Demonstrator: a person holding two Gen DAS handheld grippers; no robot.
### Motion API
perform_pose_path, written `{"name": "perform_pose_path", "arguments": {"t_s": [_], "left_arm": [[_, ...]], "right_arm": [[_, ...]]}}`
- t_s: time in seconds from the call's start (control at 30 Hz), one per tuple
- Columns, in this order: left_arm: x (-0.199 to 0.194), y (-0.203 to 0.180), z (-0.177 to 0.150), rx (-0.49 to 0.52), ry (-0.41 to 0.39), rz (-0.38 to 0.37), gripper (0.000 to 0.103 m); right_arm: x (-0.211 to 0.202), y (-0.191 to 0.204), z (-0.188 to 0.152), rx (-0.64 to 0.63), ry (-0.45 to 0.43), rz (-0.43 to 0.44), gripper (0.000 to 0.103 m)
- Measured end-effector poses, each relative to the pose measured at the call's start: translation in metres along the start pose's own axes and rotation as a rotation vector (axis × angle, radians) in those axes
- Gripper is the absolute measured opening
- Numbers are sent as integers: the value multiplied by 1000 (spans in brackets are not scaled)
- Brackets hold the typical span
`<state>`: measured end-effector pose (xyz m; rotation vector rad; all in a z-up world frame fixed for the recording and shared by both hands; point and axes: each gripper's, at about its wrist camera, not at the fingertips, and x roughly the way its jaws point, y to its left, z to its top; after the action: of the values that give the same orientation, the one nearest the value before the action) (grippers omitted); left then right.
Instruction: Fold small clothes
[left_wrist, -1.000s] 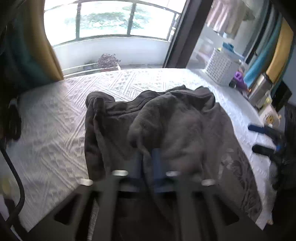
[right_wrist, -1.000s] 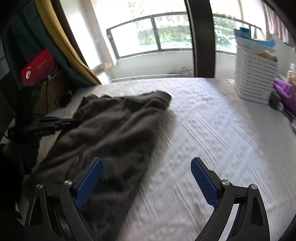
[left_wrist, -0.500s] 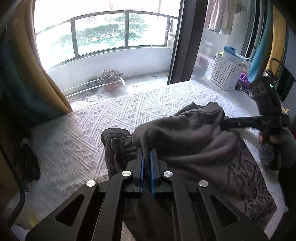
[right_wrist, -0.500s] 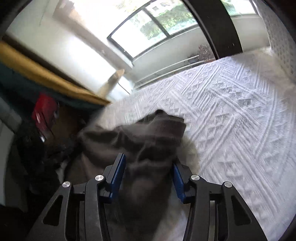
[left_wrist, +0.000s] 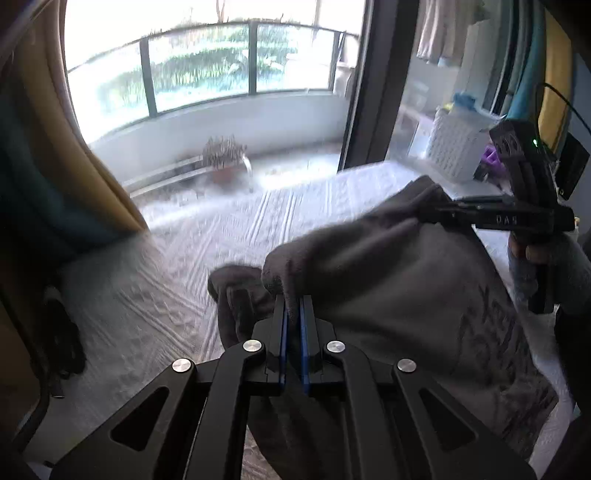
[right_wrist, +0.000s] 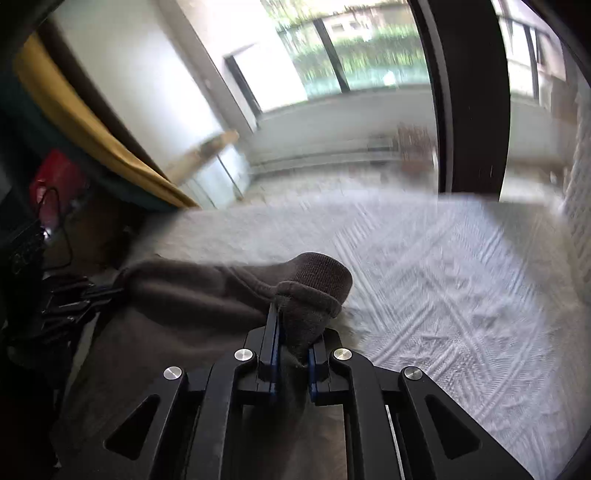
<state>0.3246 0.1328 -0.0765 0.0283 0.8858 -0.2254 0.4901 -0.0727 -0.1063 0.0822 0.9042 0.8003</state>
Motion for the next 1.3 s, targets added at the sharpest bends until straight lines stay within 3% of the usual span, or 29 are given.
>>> {"name": "perform_pose_path", "arguments": {"t_s": [0.1,0.27,0.4,0.5,0.53,0.6,0.87,0.93,1.0,1.03,1.17,1.3], "left_arm": [[13,4,-7,-21,48,2,4],[2,5,-3,-40,3,-8,4],[-1,7,3,-44,-17,1,4],[13,12,3,-53,10,13,5],[21,13,1,-58,39,21,5],[23,11,0,-63,51,34,6],[-8,6,2,-93,20,53,7],[-23,2,-3,-115,8,21,16],[-37,-6,-14,-126,-6,-11,48],[-44,-11,-20,-131,-11,-28,52],[-64,-31,-51,-143,7,-92,52],[-75,-44,-77,-159,24,-98,52]], "right_arm": [[4,-8,2,52,-6,48,11],[-4,-5,10,42,-38,77,15],[3,-7,7,-5,-21,19,17],[8,-9,4,-8,-22,-12,29],[6,-7,5,-18,-29,-54,50],[1,-7,5,-33,-58,-143,77],[-19,-7,-3,-31,-58,-194,77],[-22,-1,-7,-51,-56,-202,77],[-28,7,-12,-67,-60,-212,77],[-32,11,-16,-73,-61,-215,77],[-47,28,-31,-108,-68,-231,77],[-62,45,-49,-136,-75,-246,77]]}}
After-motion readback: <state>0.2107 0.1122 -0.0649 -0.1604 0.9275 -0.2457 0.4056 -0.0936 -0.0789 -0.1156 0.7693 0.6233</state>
